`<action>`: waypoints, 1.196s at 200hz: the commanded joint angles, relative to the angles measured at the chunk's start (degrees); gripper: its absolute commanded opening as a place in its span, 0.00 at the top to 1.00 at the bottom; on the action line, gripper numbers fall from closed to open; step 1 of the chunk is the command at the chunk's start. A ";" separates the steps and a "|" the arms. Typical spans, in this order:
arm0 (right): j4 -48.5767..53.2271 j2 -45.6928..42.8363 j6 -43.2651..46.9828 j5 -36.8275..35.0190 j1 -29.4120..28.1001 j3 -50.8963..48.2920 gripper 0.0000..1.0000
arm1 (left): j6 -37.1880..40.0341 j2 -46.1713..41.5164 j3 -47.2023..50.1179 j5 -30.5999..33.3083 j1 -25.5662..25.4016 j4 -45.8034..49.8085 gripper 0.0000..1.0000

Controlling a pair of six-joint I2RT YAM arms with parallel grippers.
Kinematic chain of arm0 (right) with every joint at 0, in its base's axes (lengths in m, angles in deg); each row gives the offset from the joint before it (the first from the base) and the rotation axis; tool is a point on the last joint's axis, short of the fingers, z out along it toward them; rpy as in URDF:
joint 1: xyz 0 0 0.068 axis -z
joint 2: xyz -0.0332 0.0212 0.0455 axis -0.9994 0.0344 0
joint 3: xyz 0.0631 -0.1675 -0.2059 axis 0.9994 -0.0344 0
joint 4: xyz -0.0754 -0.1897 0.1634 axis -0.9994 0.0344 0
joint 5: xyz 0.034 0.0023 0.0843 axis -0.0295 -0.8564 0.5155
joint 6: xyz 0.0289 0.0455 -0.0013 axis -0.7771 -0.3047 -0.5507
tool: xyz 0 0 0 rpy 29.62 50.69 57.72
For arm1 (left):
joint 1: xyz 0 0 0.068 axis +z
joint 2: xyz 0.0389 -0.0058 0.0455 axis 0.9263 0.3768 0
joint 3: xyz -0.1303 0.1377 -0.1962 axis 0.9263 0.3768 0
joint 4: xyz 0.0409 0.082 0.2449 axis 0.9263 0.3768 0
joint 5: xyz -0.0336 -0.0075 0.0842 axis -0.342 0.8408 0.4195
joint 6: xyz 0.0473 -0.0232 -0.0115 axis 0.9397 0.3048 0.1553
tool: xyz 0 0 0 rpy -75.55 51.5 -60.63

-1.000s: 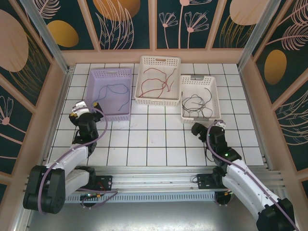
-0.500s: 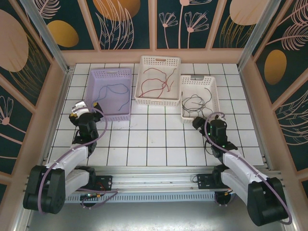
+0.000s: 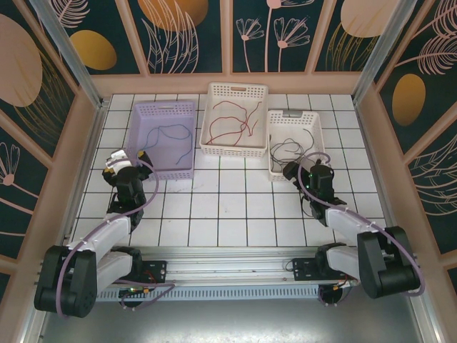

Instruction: Untangle the cables

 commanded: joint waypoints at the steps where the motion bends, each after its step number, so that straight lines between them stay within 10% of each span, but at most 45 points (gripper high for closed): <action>1: -5.21 3.08 1.08 1.90 1.40 3.74 0.01 | -0.90 0.25 -1.44 -0.23 0.41 -0.39 0.01; 119: -8.81 18.03 8.91 8.72 6.74 17.62 0.01 | -0.97 0.53 -1.53 -1.20 0.36 -0.74 0.01; 239: -14.26 -24.86 20.56 -5.33 14.96 -11.68 0.01 | 6.73 3.56 -0.02 -2.58 0.46 -2.62 0.01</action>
